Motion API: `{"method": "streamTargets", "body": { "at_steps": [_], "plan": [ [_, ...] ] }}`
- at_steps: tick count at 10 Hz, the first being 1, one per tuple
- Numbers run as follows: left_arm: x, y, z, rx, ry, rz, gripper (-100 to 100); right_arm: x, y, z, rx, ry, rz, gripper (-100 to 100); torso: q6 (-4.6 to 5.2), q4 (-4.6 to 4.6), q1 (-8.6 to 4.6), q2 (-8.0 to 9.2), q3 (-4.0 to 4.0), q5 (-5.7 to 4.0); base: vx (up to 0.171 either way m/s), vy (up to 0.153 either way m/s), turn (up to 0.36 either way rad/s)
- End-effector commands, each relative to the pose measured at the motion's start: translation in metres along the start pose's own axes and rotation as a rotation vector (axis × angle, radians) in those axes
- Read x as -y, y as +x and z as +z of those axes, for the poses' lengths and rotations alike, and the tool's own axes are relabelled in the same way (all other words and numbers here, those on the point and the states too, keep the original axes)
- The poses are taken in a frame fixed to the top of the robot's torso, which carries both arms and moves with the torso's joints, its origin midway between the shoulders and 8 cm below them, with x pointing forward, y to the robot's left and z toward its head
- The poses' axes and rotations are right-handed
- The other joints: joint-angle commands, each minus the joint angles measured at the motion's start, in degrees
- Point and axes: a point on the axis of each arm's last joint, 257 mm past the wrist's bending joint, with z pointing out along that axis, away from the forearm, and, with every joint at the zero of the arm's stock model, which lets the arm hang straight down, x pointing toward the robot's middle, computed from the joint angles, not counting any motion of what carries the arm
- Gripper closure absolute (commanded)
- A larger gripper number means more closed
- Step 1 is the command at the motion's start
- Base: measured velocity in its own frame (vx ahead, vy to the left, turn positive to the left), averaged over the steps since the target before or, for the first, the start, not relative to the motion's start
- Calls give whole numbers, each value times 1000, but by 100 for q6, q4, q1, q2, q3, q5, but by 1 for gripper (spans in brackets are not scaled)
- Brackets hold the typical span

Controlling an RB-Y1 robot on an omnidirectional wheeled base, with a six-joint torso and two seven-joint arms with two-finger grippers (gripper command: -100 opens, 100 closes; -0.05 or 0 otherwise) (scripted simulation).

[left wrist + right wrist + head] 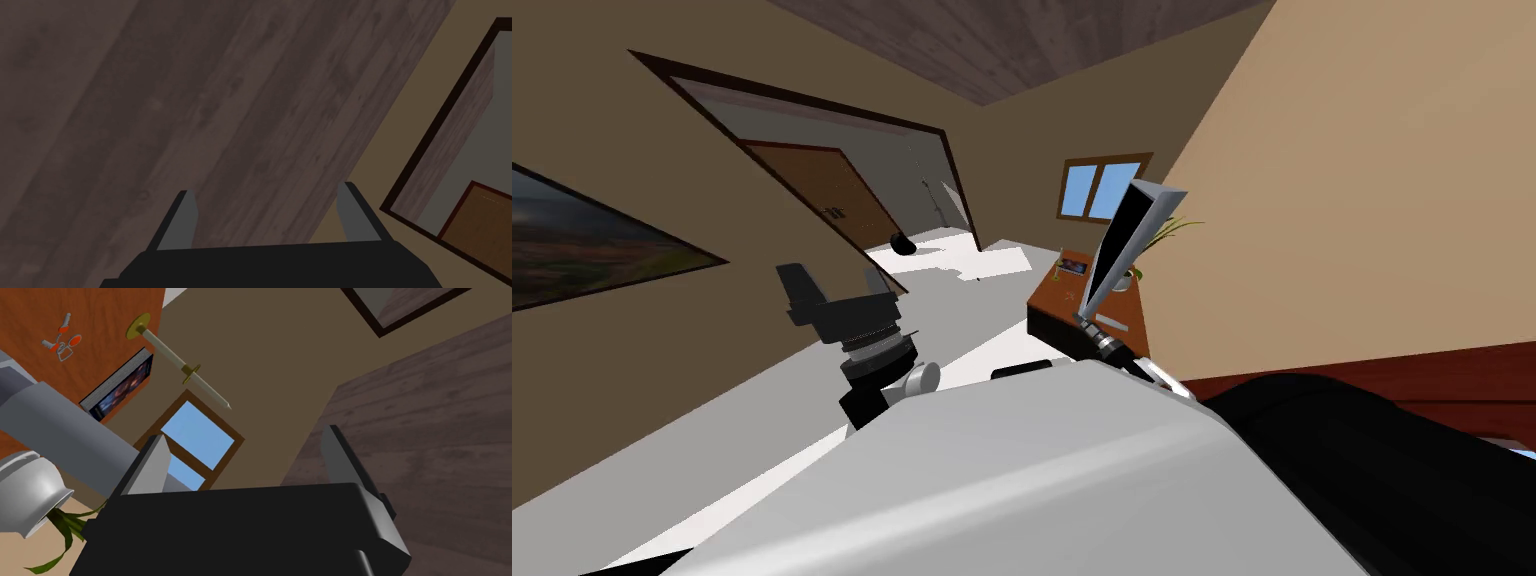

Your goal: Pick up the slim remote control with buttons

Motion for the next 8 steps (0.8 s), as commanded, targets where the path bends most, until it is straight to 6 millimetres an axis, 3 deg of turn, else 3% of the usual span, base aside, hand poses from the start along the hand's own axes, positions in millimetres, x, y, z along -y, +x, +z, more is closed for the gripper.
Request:
{"method": "streamTargets", "body": {
  "at_steps": [1, 2, 3, 4, 6, 7, 8],
  "plan": [
    [0, 0, 0, 0, 0, 0, 0, 38, 21, -20, -77, 85, -45, -100, 0, 0, 0, 0, 0, 0, -62, -5, 456],
    [0, 0, 0, 0, 0, 0, 0, 40, 19, -21, -86, 86, -59, -100, 2, 1, -3, 5, 3, 0, -43, -8, 408],
    [0, 0, 0, 0, 0, 0, 0, 67, 33, -36, -143, 140, -94, -100, 2, 1, -5, 0, 1, 0, -31, -15, 434],
    [0, 0, 0, 0, 0, 0, 0, 68, 33, -37, -145, 143, -96, -100, 3, 0, -8, -2, -1, -1, -25, -17, 316],
    [0, 0, 0, 0, 0, 0, 0, 94, 45, -54, -204, 195, -133, -100, 3, -1, -13, -8, -4, -2, -22, -23, 328],
    [0, 0, 0, 0, 0, 0, 0, 118, 57, -73, -262, 243, -169, -100, 6, -2, -14, -11, -6, -3, -21, -26, 408],
    [0, 0, 0, 0, 0, 0, 0, 124, 58, -76, -266, 256, -169, -100, 2, -2, -16, -12, -6, -3, -14, -29, 256]
  ]
}}
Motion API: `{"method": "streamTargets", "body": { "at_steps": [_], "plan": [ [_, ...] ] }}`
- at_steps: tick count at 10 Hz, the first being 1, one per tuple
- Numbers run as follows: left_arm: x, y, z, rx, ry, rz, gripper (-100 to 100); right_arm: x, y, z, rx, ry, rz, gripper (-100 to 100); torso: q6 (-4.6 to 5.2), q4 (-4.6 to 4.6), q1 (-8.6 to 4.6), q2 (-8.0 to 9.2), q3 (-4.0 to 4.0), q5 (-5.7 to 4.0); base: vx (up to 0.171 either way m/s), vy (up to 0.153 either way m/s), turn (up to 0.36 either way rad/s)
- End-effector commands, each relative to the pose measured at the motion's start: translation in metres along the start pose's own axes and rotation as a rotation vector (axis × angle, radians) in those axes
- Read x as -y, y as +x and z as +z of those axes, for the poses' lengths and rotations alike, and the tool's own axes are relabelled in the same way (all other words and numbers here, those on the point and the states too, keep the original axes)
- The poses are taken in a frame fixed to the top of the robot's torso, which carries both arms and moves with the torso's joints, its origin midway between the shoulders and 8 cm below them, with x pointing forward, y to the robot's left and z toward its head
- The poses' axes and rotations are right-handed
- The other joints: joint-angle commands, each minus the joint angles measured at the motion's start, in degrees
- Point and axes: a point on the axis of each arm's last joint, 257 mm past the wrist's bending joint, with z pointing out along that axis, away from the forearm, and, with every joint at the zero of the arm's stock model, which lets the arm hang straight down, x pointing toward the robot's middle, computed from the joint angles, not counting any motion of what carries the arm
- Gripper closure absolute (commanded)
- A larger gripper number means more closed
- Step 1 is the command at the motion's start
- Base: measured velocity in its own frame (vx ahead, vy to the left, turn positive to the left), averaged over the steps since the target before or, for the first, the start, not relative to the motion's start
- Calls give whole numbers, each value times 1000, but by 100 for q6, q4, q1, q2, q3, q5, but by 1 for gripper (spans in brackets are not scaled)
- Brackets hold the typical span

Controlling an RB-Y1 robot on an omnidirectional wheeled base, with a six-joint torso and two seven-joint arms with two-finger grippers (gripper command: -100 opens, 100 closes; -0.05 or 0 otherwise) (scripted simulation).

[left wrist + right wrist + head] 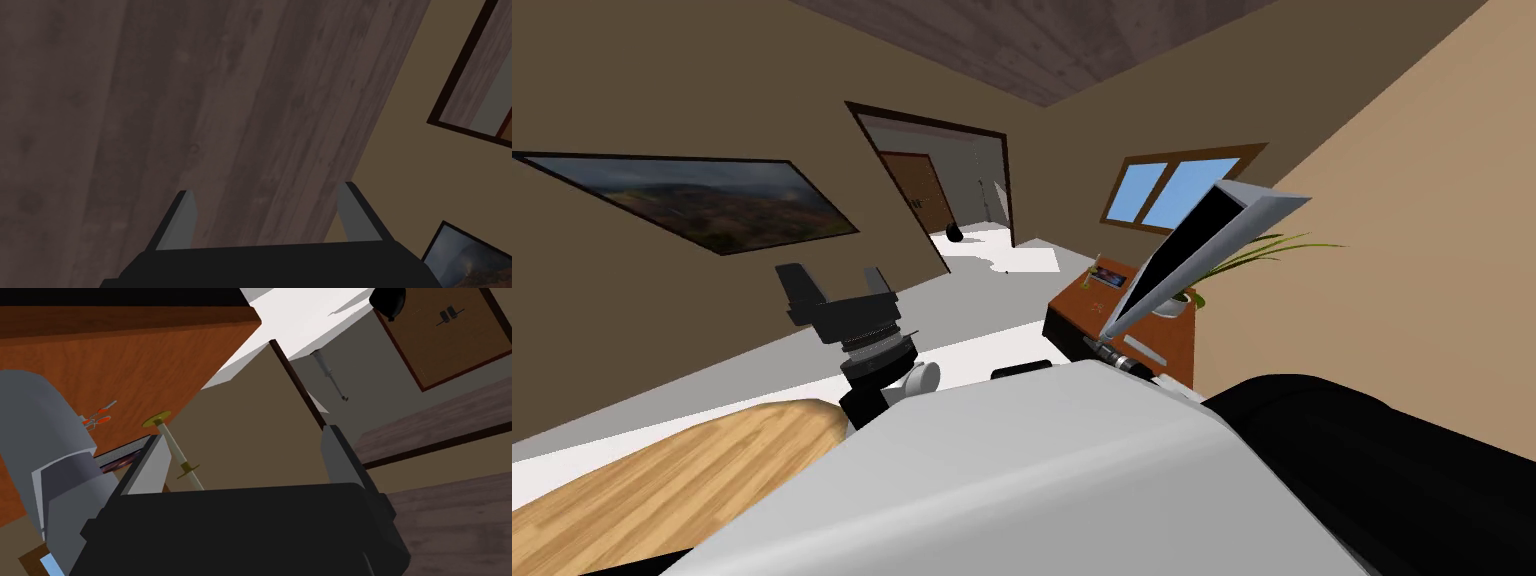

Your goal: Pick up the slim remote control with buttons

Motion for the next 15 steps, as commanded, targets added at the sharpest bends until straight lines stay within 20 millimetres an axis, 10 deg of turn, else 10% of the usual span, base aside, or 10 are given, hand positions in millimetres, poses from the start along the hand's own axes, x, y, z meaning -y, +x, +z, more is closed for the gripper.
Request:
{"method": "streamTargets", "body": {
  "at_steps": [1, 9, 15],
  "plan": [
    [0, 0, 0, 0, 0, 0, 0, 29, 21, -13, -68, 56, -42, -100, 0, 0, 0, 0, 0, 0, -13, -33, 369],
    [0, 0, 0, 0, 0, 0, 0, 138, 98, -87, -321, 267, -172, -100, -2, -2, -18, -10, -5, -2, -13, -62, 321],
    [0, 0, 0, 0, 0, 0, 0, 216, 173, -194, -603, 423, -294, -100, -2, -1, -43, -7, -4, -9, -26, -120, 319]
  ]
}}
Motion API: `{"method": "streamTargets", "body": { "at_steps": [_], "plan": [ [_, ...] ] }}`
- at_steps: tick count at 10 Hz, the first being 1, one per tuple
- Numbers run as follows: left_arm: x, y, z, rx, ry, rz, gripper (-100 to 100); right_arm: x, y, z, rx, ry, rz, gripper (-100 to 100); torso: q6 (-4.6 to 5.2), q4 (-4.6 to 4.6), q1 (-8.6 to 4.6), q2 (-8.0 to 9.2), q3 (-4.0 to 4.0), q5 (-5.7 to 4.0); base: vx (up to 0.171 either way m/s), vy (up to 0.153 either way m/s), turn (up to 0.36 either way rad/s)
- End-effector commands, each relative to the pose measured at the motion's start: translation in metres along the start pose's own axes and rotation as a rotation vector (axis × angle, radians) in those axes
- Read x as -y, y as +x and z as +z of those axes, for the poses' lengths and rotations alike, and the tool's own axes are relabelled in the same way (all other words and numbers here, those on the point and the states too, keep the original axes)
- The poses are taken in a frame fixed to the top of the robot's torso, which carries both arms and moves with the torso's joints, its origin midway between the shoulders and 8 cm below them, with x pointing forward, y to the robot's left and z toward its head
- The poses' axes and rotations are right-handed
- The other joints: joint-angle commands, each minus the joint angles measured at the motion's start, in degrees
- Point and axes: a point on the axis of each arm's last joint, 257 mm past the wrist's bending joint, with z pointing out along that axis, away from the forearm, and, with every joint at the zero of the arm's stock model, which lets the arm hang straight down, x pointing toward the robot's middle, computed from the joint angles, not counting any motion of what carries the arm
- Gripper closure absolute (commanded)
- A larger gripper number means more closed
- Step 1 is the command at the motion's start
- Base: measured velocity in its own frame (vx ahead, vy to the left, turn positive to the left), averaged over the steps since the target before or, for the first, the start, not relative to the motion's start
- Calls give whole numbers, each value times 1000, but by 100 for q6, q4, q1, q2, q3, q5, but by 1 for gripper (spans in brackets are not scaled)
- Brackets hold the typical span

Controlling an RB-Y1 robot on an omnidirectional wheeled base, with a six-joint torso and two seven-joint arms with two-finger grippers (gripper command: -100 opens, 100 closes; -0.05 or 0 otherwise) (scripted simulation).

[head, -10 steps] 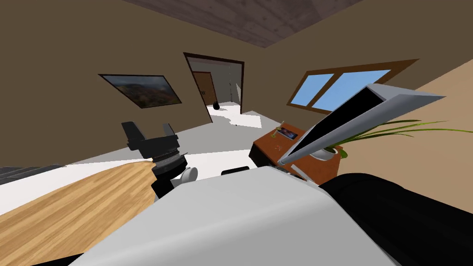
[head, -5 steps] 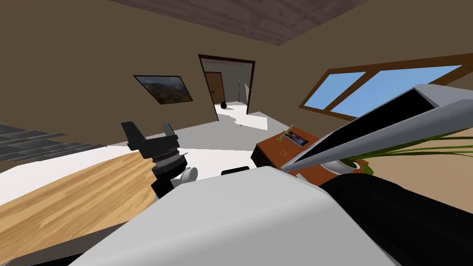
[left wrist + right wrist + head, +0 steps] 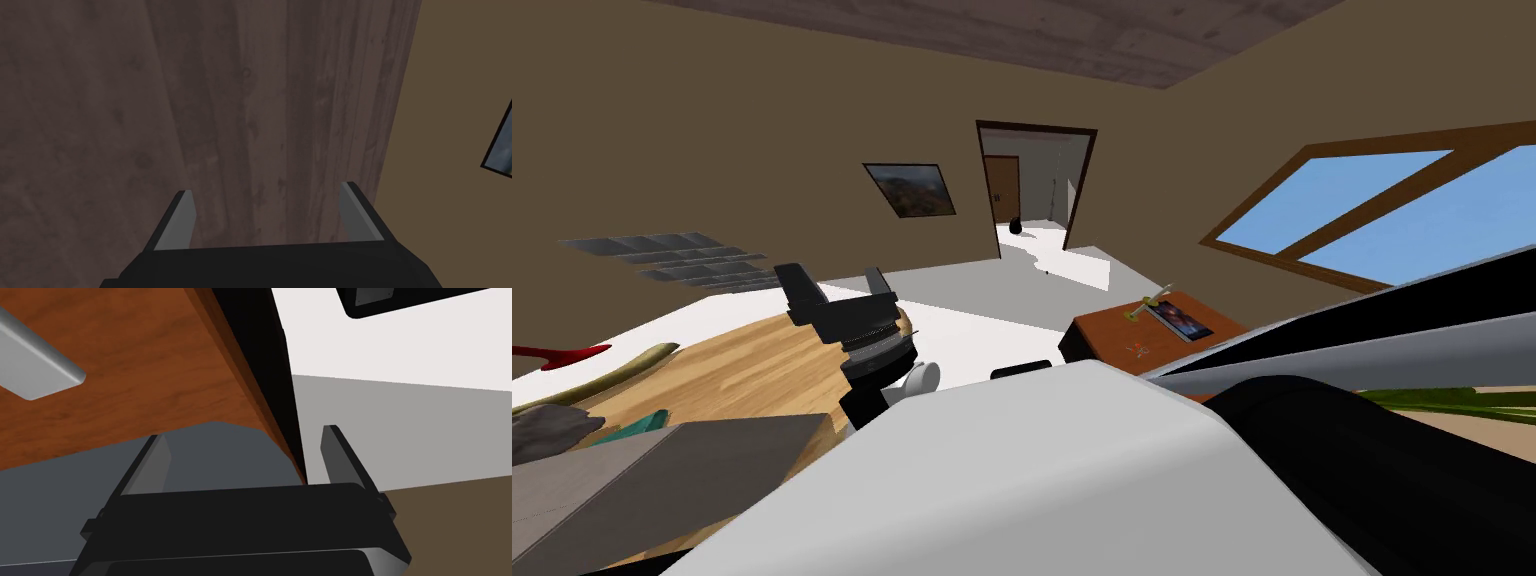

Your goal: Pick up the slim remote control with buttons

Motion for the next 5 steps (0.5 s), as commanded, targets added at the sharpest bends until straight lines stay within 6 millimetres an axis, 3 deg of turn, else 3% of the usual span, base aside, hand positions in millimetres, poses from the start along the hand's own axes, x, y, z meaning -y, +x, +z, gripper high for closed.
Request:
{"method": "streamTargets", "body": {
  "at_steps": [1, 4, 5],
  "plan": [
    [0, 0, 0, 0, 0, 0, 0, 16, 40, -10, -85, 35, -40, -100, 0, 0, 0, 0, 0, 0, -47, -180, 323],
    [0, 0, 0, 0, 0, 0, 0, 28, 99, -22, -202, 60, -93, -100, 1, -3, -7, -15, -8, -2, -28, -185, 229],
    [0, 0, 0, 0, 0, 0, 0, 26, 101, -23, -207, 57, -94, -100, -1, -2, -5, -13, -7, -3, -33, -122, 47]
  ]
}}
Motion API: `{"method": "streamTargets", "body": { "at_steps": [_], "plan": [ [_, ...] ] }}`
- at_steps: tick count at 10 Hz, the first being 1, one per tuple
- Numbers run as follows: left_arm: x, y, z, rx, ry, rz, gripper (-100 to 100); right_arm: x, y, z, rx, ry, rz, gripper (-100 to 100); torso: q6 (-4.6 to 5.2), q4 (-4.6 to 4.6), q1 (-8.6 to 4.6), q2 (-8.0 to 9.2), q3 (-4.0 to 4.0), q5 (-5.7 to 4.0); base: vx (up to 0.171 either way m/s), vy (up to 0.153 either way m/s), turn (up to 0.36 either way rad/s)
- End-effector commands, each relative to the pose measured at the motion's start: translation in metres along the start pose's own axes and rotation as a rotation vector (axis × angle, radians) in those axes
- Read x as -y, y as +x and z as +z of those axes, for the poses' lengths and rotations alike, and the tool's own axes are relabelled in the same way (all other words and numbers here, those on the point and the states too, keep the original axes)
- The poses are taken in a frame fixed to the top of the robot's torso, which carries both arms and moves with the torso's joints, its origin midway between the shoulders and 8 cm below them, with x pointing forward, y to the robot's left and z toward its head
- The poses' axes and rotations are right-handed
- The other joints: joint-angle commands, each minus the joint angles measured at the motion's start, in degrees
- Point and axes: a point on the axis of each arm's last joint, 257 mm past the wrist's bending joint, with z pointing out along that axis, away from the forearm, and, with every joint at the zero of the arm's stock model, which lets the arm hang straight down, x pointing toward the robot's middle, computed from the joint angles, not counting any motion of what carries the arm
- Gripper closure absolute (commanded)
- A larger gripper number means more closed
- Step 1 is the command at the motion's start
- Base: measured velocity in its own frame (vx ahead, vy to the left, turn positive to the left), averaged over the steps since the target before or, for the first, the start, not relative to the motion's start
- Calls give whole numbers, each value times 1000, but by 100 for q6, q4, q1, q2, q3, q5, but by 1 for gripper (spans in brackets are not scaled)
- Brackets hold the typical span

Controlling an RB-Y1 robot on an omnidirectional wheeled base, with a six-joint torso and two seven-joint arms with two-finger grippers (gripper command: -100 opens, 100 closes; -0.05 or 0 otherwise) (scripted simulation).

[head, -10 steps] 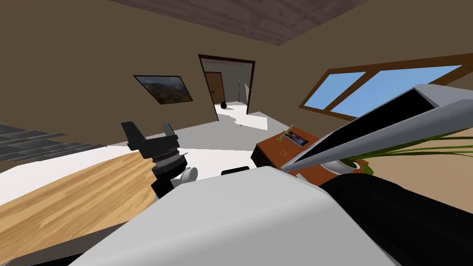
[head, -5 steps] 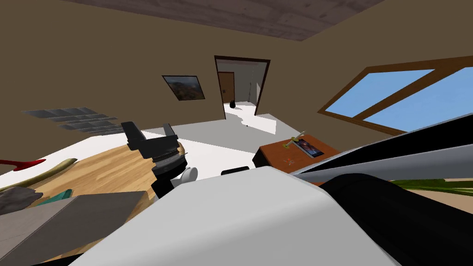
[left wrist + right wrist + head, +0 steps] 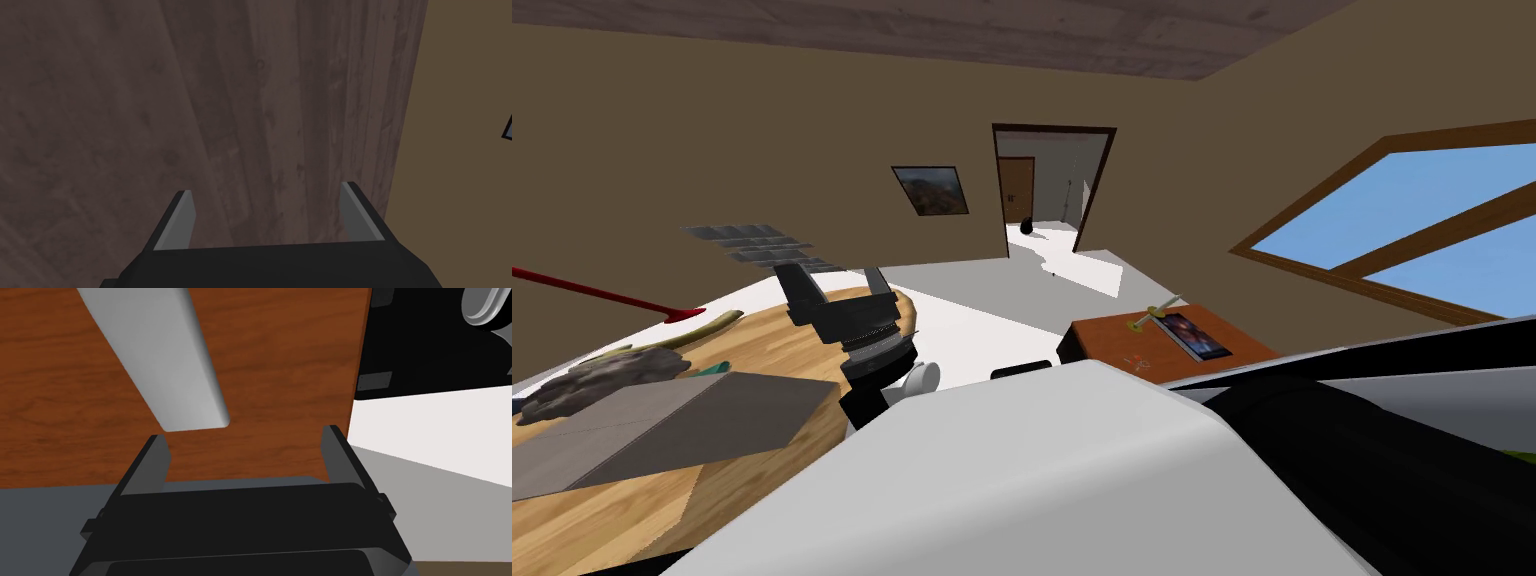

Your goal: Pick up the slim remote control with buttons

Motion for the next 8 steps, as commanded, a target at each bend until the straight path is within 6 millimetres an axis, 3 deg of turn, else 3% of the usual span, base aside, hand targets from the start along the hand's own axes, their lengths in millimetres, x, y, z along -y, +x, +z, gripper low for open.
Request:
{"method": "streamTargets", "body": {
  "at_steps": [1, 4, 8],
  "plan": [
    [0, 0, 0, 0, 0, 0, 0, -4, 23, 2, -41, -3, -18, -100, 0, 0, 0, 0, 0, 0, -13, -98, 71],
    [0, 0, 0, 0, 0, 0, 0, -14, 52, 4, -92, -14, -41, -100, -1, -1, 14, -5, -3, 3, -26, -101, 78],
    [0, 0, 0, 0, 0, 0, 0, -49, 81, 13, -138, -61, -61, -100, -1, -1, -1, -6, -3, 0, -25, -127, 56]
  ]
}}
